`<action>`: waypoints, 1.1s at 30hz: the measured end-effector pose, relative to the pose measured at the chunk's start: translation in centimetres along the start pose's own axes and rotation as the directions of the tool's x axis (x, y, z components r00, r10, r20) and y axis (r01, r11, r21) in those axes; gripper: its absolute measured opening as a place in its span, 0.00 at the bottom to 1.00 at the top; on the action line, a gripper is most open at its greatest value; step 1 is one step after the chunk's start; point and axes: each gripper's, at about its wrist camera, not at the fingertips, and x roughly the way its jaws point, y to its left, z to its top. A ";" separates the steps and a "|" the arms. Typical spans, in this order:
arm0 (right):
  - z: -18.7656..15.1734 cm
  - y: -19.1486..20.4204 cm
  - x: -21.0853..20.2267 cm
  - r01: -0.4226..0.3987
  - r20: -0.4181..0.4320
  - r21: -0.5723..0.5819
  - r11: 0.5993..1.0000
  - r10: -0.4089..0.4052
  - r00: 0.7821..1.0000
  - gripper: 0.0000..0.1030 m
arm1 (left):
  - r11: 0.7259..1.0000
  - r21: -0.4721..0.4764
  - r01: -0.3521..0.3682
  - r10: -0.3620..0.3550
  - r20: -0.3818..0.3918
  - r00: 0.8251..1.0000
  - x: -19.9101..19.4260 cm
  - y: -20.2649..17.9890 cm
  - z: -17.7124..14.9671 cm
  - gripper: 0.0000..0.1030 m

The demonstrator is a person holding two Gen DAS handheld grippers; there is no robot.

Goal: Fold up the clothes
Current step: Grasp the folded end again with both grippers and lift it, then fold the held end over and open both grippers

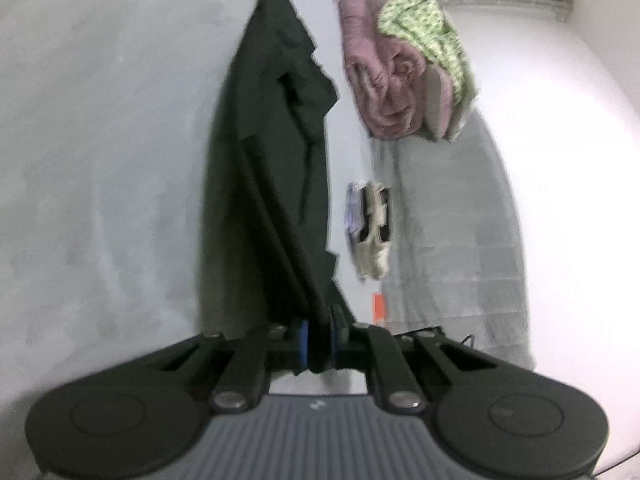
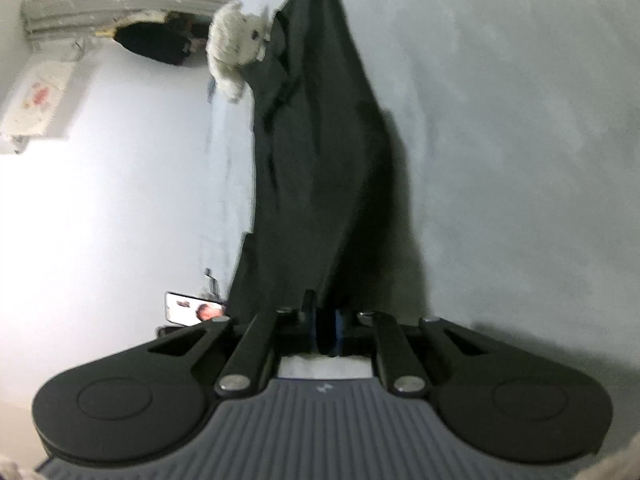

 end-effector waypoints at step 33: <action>16.3 -1.1 5.3 -0.151 0.254 0.114 0.982 0.118 0.960 0.25 | 0.987 -0.151 0.051 -0.005 0.294 0.956 7.1 2.2 16.9 0.18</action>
